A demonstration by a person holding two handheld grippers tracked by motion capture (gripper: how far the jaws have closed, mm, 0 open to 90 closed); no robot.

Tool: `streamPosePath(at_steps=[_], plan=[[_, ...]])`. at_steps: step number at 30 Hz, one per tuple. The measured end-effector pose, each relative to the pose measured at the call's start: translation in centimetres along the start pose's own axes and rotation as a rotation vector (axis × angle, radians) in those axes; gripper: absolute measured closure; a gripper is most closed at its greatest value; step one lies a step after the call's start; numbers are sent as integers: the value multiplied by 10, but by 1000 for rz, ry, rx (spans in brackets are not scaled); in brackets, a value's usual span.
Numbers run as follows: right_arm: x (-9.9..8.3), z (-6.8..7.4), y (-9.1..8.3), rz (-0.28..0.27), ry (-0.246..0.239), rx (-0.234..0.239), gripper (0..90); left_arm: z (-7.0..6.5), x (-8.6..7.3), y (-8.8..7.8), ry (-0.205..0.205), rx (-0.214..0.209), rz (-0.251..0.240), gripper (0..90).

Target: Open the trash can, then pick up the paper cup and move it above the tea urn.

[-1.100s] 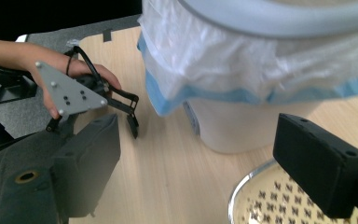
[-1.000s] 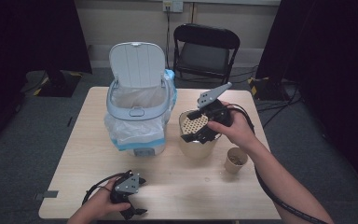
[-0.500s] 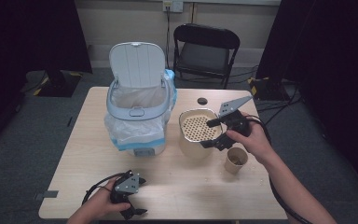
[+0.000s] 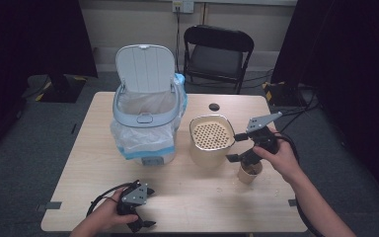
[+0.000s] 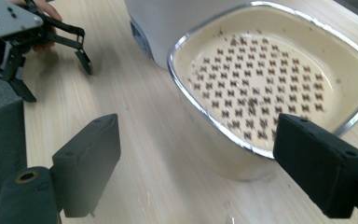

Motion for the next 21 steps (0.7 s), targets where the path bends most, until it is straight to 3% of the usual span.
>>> streamPosePath(at_steps=[9,14,21], plan=[[-28,-7,-8,-9,31,-47,148,0,0,0,0,1,1,0],[-46,-11,-12,14,40,-65,152,0,0,0,0,0,0,0],[-65,-17,-14,14,83,-84,153,0,0,0,0,0,0,0]])
Point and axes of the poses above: each handheld gripper's, and its own axes: y roughly forward along the jaws, x roughly out of its top, z roughly to its left, the point moved 7 cm from there along y, roughly forward along the jaws, and after that the axes turned 8 degrees about -x, right-handed, at the moved point
